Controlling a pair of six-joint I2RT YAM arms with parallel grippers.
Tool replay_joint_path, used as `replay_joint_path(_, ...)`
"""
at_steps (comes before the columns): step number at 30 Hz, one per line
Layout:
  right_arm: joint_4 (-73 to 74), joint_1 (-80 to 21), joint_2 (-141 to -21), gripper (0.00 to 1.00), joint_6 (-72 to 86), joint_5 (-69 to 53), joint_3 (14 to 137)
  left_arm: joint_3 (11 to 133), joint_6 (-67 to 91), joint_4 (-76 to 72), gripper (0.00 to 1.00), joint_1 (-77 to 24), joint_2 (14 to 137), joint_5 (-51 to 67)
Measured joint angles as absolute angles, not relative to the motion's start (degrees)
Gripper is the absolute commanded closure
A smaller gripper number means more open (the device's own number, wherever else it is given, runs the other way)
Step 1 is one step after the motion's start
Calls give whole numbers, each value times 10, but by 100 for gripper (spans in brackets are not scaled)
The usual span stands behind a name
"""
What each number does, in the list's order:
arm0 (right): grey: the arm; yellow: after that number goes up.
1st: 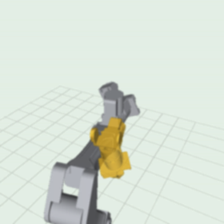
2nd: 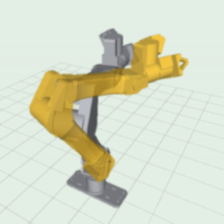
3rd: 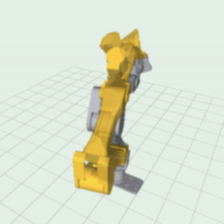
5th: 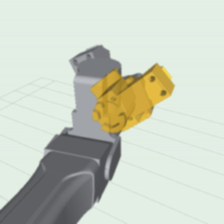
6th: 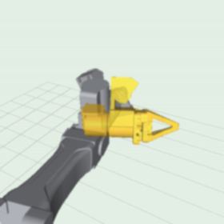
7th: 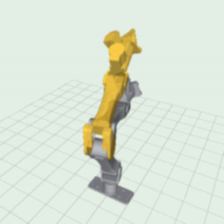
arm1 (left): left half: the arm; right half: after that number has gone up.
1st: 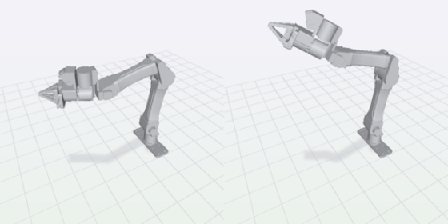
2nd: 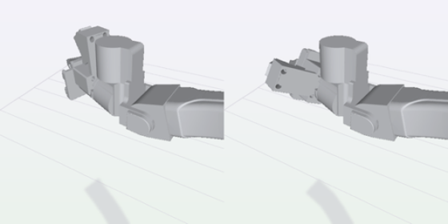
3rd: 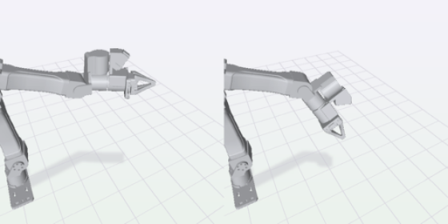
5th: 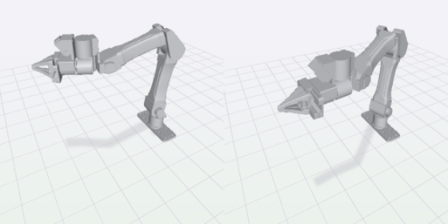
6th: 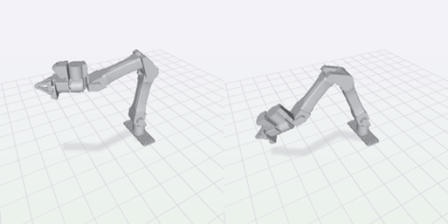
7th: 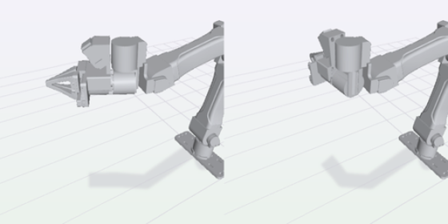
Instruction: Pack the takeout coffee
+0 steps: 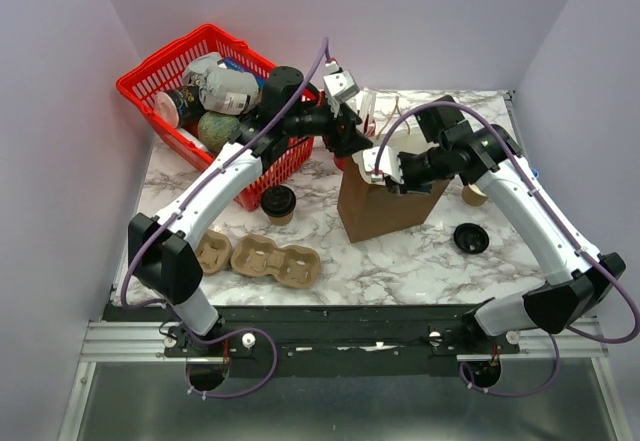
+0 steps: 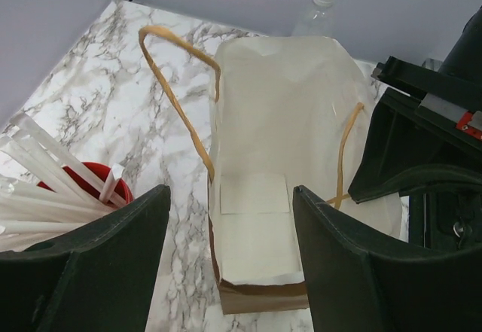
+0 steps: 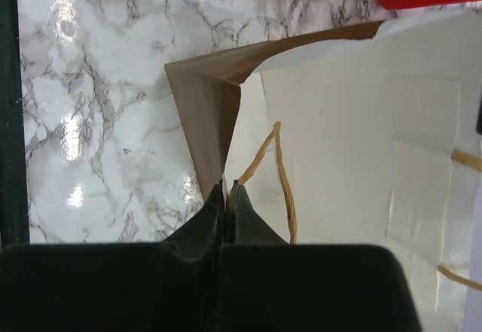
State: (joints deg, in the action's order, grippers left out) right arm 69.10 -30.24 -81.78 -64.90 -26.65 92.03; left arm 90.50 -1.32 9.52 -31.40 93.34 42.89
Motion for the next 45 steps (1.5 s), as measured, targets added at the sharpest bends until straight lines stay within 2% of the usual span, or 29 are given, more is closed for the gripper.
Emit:
replay_joint_path(5, 686, -305, -818, 96, -642, -267, 920, 913, -35, 117, 35, -320, 956, 416)
replay_joint_path(8, 686, -307, -818, 96, -639, -266, 920, 915, -50, 133, 43, -320, 973, 405)
replay_joint_path(11, 685, -308, -818, 95, -638, -267, 919, 916, -60, 141, 45, -320, 989, 402)
replay_joint_path(15, 682, -310, -818, 94, -633, -266, 917, 923, -62, 147, 55, -320, 1002, 402)
replay_joint_path(18, 680, -312, -818, 90, -629, -267, 917, 937, -64, 149, 64, -320, 1009, 402)
replay_joint_path(20, 677, -312, -818, 81, -625, -266, 917, 945, -66, 149, 69, -320, 1012, 402)
replay_joint_path(21, 675, -312, -818, 75, -623, -267, 917, 948, -68, 149, 78, -320, 1013, 402)
replay_joint_path(22, 673, -312, -818, 64, -619, -266, 917, 950, -69, 149, 83, -320, 1014, 403)
replay_joint_path(24, 665, -312, -818, 55, -599, -265, 917, 952, -71, 150, 97, -320, 1015, 408)
replay_joint_path(25, 661, -312, -818, 48, -589, -264, 920, 952, -75, 151, 98, -320, 1015, 410)
replay_joint_path(26, 659, -313, -819, 45, -576, -263, 926, 952, -75, 152, 100, -320, 1015, 412)
replay_joint_path(32, 656, -306, -837, 33, -484, -267, 1084, 961, -102, 163, 100, -320, 1021, 424)
replay_joint_path(36, 609, -260, -833, 28, -412, -293, 1176, 961, -137, 166, 100, -320, 1020, 437)
replay_joint_path(40, 573, -210, -820, 28, -393, -296, 1162, 961, -171, 173, 100, -320, 1017, 455)
replay_joint_path(45, 570, -171, -826, 27, -414, -298, 1074, 961, -205, 184, 100, -320, 1001, 475)
